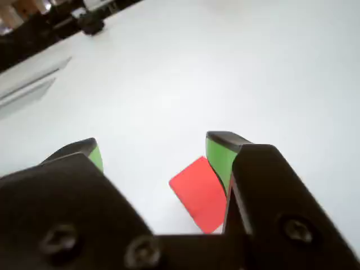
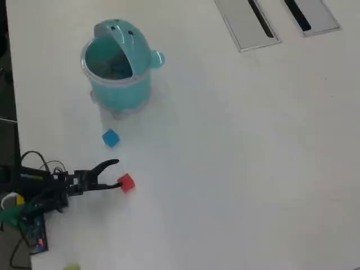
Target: Grasp RGB lego blocks and put them in the bin one by one.
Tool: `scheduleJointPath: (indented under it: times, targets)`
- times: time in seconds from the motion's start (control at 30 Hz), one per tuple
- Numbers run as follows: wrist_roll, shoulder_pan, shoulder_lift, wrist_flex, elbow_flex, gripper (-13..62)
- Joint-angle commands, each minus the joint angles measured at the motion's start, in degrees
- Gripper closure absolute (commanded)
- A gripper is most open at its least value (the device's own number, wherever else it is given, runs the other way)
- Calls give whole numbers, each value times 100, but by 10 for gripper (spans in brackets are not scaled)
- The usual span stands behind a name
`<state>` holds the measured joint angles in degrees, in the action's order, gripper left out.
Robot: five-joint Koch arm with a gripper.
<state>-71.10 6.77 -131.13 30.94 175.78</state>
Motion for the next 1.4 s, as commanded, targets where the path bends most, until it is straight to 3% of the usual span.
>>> scheduleJointPath:
  times: [0.0, 0.33, 0.77, 1.37]
  targets:
    - [-457, -62, -413, 422, -422, 155]
    - [-1819, -325, -404, -35, -448, 156]
    - [-2188, -132, -246, -1582, -782, 157]
    - [-2347, 9, 1600, -1608, -1371, 157]
